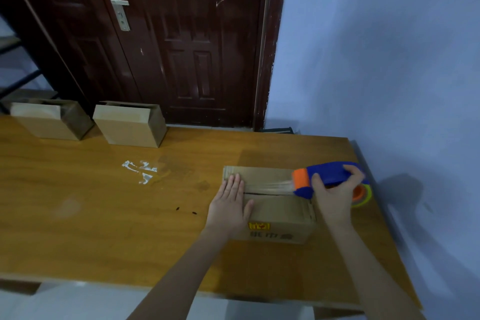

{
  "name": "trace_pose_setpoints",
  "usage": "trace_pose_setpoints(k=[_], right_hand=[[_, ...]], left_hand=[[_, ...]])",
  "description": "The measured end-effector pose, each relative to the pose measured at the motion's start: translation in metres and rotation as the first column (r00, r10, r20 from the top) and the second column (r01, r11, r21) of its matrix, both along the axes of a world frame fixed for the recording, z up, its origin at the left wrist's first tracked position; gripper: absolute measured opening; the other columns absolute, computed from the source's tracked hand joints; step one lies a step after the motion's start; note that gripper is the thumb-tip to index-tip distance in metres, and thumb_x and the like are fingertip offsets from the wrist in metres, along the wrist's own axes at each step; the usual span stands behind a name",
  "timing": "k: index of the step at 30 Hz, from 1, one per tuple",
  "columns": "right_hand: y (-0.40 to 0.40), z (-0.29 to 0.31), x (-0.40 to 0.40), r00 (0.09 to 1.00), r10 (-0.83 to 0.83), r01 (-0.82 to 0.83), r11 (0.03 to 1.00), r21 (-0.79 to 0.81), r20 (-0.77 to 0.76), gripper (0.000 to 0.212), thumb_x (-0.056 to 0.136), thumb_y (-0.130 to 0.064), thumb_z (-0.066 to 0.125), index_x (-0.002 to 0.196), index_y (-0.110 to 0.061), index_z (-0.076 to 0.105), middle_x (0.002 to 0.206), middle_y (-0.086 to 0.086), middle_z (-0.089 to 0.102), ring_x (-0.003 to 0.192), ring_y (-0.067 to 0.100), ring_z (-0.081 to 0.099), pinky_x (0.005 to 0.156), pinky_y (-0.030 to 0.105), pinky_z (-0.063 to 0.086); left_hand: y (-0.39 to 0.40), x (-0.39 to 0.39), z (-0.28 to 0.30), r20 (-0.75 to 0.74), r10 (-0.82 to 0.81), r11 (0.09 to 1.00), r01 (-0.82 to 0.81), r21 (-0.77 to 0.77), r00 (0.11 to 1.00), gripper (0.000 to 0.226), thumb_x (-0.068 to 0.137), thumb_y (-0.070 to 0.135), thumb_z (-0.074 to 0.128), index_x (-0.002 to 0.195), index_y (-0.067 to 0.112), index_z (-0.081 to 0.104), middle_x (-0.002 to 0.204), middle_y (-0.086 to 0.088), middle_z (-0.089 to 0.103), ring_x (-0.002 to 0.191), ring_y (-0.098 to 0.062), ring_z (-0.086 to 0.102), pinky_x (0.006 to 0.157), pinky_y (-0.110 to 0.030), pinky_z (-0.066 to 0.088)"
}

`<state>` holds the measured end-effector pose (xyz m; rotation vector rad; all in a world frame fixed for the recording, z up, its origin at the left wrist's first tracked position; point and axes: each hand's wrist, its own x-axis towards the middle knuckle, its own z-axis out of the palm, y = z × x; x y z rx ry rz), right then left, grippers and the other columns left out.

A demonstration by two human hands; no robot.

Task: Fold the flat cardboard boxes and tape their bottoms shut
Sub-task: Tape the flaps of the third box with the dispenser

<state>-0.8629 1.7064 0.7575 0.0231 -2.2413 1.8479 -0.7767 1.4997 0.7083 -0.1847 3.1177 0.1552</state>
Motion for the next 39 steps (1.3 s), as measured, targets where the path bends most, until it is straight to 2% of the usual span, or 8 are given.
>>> trace_pose_setpoints(k=[4,10,18,25,30,32,35,39], right_hand=[[0.033,0.002,-0.001,1.0,0.006,-0.006,0.996,0.089,0.0,0.065,0.08,-0.001,0.071,0.129,-0.008,0.028,0.112,0.009,0.047,0.091,0.02,0.057,0.066,0.017,0.046],[0.035,-0.008,0.003,1.0,0.026,-0.025,0.98,0.197,-0.002,0.064,0.08,-0.003,0.072,0.129,-0.004,0.03,0.109,0.008,0.049,0.091,0.02,0.057,0.066,0.015,0.044],[0.032,-0.009,0.004,0.993,0.106,-0.076,0.923,0.376,-0.059,0.058,0.08,-0.006,0.073,0.126,0.003,0.037,0.092,-0.001,0.05,0.078,0.014,0.055,0.065,0.026,0.047],[0.016,-0.011,0.005,0.989,0.143,-0.115,0.91,0.399,-0.04,0.057,0.081,-0.007,0.073,0.126,0.003,0.039,0.084,-0.014,0.047,0.072,0.006,0.054,0.064,0.03,0.051],[0.006,-0.013,0.005,0.984,0.17,-0.134,0.89,0.436,-0.044,0.056,0.081,-0.01,0.072,0.126,0.002,0.04,0.091,-0.004,0.051,0.075,0.01,0.054,0.065,0.023,0.048],[0.005,-0.012,0.005,0.982,0.181,-0.14,0.878,0.457,-0.048,0.056,0.081,-0.011,0.072,0.126,0.002,0.041,0.096,0.002,0.051,0.079,0.015,0.056,0.066,0.027,0.05],[0.004,-0.012,0.003,0.977,0.205,-0.146,0.853,0.502,-0.064,0.053,0.081,-0.012,0.072,0.124,0.004,0.044,0.093,0.005,0.055,0.079,0.021,0.059,0.065,0.035,0.054],[0.006,-0.013,0.003,0.978,0.195,-0.13,0.84,0.527,-0.069,0.052,0.081,-0.013,0.073,0.122,0.004,0.046,0.091,0.005,0.054,0.079,0.024,0.06,0.066,0.038,0.055]], left_hand=[[0.0,-0.004,-0.002,0.01,-0.052,0.999,0.052,-0.014,0.999,0.086,0.08,0.056,-0.026,0.148,0.008,-0.006,0.158,-0.008,-0.011,0.144,-0.018,-0.015,0.117,-0.033,-0.013],[0.002,-0.005,0.001,0.008,-0.06,0.998,0.06,0.0,0.998,0.097,0.072,0.059,-0.035,0.149,0.009,-0.005,0.157,-0.005,-0.011,0.144,-0.017,-0.015,0.116,-0.032,-0.015],[0.0,-0.002,0.005,0.01,-0.071,0.997,0.071,-0.006,0.997,0.104,0.067,0.061,-0.04,0.149,0.01,-0.004,0.155,-0.004,-0.015,0.141,-0.015,-0.019,0.113,-0.03,-0.017],[-0.016,0.009,0.006,0.016,-0.068,0.998,0.068,-0.01,0.998,0.078,0.078,0.063,-0.025,0.146,0.025,-0.017,0.156,-0.006,-0.015,0.143,-0.019,-0.018,0.113,-0.029,-0.017],[-0.022,0.009,0.013,0.103,-0.086,0.991,0.095,-0.091,0.991,0.107,0.058,0.065,-0.046,0.15,0.027,-0.006,0.156,-0.012,-0.018,0.143,-0.024,-0.018,0.117,-0.037,-0.012],[-0.015,0.008,0.021,0.107,-0.073,0.985,0.089,-0.151,0.992,0.1,0.068,0.065,-0.038,0.151,0.022,-0.001,0.155,-0.017,-0.017,0.143,-0.03,-0.018,0.118,-0.043,-0.008],[0.009,0.0,0.029,0.009,-0.114,0.986,0.115,-0.119,0.993,0.072,0.096,0.056,0.003,0.149,0.009,0.003,0.156,-0.012,-0.015,0.142,-0.022,-0.02,0.118,-0.04,-0.01],[0.039,-0.01,0.013,0.046,-0.207,0.978,0.207,0.001,0.977,0.078,0.089,0.061,-0.006,0.149,0.011,-0.007,0.158,-0.005,-0.012,0.142,-0.013,-0.02,0.117,-0.032,-0.011]])
